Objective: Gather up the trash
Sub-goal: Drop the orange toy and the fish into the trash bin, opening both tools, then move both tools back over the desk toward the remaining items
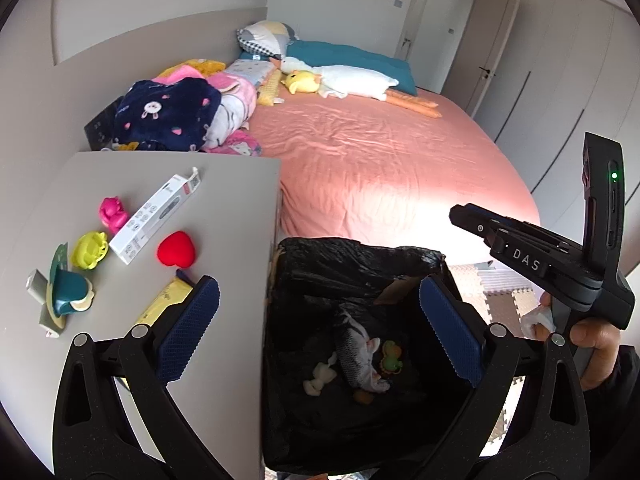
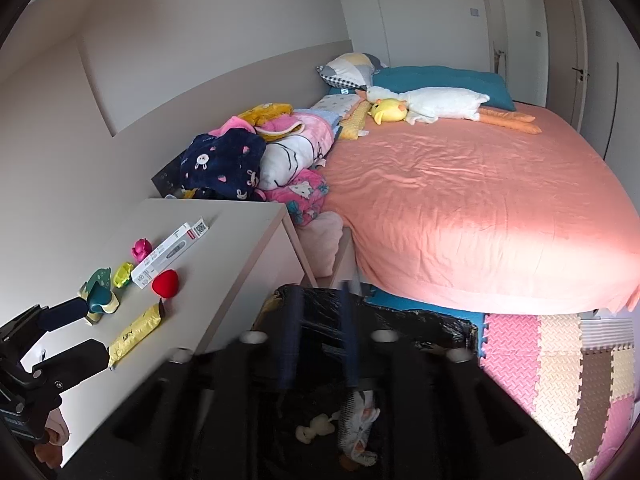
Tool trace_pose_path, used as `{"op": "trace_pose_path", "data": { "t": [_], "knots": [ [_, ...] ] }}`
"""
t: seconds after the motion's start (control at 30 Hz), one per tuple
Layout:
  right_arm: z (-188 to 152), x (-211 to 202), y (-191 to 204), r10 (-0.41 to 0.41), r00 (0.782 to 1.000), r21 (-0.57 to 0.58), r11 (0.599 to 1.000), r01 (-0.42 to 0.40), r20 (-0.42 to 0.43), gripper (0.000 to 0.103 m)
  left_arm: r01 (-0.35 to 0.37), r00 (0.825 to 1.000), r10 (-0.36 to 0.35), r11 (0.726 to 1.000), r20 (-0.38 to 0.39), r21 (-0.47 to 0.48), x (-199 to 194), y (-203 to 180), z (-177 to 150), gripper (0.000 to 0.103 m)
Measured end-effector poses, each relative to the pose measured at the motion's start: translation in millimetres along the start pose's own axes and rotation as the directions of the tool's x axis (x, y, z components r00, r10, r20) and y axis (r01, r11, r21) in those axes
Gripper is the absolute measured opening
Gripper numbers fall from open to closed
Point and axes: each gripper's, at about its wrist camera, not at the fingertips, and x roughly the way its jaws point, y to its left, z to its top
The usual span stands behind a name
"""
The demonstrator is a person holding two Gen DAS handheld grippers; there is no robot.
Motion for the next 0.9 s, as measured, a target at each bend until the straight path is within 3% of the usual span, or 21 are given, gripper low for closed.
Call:
{"op": "trace_pose_path", "data": {
  "t": [0.03, 0.9],
  "knots": [
    [0.2, 0.2, 1.6, -0.001, 1.0, 0.004, 1.0, 0.001, 0.009, 0.05, -0.005, 1.0, 0.005, 1.0, -0.001, -0.008, -0.6, 3.6, -0.8, 0.097],
    [1.5, 56.9, 91.9, 0.123, 0.988, -0.12, 0.984, -0.134, -0.096, 0.052, -0.155, 0.988, 0.155, 0.969, -0.013, -0.192, -26.3, 94.8, -27.6, 0.097]
  ]
}}
